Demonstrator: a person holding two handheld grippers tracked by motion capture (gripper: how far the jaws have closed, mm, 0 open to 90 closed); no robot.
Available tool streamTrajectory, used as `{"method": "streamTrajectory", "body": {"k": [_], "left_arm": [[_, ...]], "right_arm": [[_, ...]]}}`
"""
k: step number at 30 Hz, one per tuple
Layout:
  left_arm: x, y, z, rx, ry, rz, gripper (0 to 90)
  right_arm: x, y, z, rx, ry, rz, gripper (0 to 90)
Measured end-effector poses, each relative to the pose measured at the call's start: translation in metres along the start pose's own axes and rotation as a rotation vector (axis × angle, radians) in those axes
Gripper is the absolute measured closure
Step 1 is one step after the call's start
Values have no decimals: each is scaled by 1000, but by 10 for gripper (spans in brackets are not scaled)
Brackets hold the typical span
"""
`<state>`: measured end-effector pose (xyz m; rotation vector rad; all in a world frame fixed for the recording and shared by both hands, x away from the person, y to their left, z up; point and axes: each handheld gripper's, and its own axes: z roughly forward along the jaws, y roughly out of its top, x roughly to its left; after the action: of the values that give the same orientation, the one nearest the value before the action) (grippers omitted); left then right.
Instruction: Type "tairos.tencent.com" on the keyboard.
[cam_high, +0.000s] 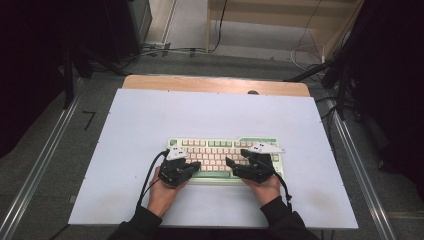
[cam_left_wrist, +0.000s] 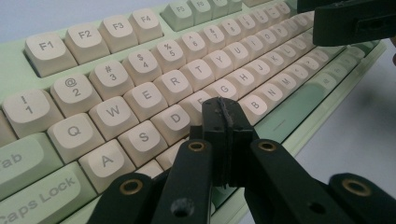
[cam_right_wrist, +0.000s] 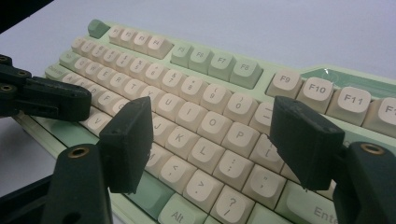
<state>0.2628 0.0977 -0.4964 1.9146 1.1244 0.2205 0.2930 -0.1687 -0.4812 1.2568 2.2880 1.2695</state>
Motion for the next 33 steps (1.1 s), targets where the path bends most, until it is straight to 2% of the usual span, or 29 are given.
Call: {"method": "streamTrajectory", "body": {"k": [3,5,6,8,12,16,21,28,31,33], "left_arm": [[0,1,-2,-19,-11,-10,884],[1,2,-4,-31,-16,-15,837],[1,2,-4,-39,-14,-22,782],[2,3,-7,-63,-3,-33,647],[4,5,-13,-112,37,-42,501],[9,6,-18,-138,72,-55,450],[15,6,-22,-152,118,-67,421],[23,7,-25,-163,145,-81,416],[23,7,-25,-163,146,-73,490],[23,7,-26,-171,126,-61,629]], "right_arm": [[0,0,0,0,0,0,288],[0,0,0,-1,1,1,287],[0,0,0,-1,0,1,287],[0,0,0,-1,0,2,287],[0,0,0,-3,0,0,288],[0,0,0,0,0,0,288],[0,0,0,0,-1,-1,288],[0,0,0,0,-2,-1,288],[0,0,0,0,-3,-3,288],[0,0,0,1,-4,-3,288]]}}
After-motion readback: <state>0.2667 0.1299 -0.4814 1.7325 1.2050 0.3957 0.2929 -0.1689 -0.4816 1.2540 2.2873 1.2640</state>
